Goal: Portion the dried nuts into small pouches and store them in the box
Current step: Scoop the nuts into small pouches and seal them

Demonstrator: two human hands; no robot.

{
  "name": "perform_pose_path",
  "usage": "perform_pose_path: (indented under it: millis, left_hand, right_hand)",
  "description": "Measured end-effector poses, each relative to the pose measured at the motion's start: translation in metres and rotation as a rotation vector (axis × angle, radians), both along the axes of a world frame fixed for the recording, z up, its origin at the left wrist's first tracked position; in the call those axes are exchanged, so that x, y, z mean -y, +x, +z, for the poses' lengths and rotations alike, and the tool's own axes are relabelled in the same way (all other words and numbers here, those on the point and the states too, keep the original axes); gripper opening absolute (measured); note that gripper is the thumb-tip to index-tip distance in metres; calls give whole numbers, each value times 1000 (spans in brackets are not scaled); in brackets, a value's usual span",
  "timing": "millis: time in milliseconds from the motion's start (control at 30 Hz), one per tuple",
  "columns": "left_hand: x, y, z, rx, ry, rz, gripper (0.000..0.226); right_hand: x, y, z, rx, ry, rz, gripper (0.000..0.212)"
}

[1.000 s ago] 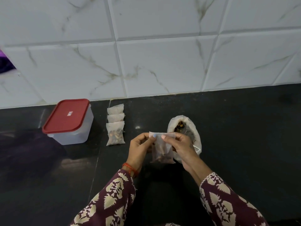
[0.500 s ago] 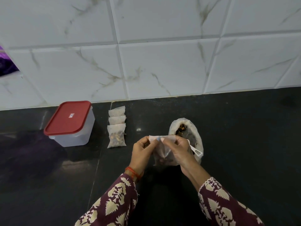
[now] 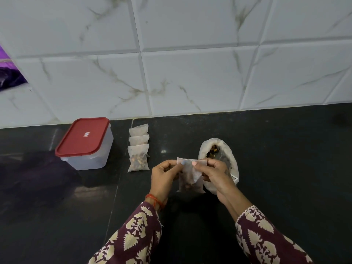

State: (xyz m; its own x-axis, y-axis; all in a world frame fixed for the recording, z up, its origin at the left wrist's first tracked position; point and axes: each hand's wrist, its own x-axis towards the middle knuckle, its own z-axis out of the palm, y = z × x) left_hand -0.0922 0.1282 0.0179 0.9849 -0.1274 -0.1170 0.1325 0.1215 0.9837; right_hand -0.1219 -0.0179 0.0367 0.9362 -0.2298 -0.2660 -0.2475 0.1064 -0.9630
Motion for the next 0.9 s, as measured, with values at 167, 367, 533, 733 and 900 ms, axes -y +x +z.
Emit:
perform_pose_path:
  millis: [167,367,533,733,900]
  left_hand:
    - [-3,0,0,-32,2,27,9]
    - [-7,-1,1,-71,-18,25,16]
    - [-10,0,1,-78,-15,32,16]
    - [-14,-1,5,-99,-16,-3,14]
    - [-17,-4,11,-134,-61,-3,16]
  right_hand:
    - [0,1,-4,-43,-62,-18,14]
    - [6,2,-1,-20,-30,34,6]
    - [9,2,-2,-46,-42,29,6]
    - [6,1,1,-28,-1,34,12]
    - [4,-6,0,-21,84,160,26]
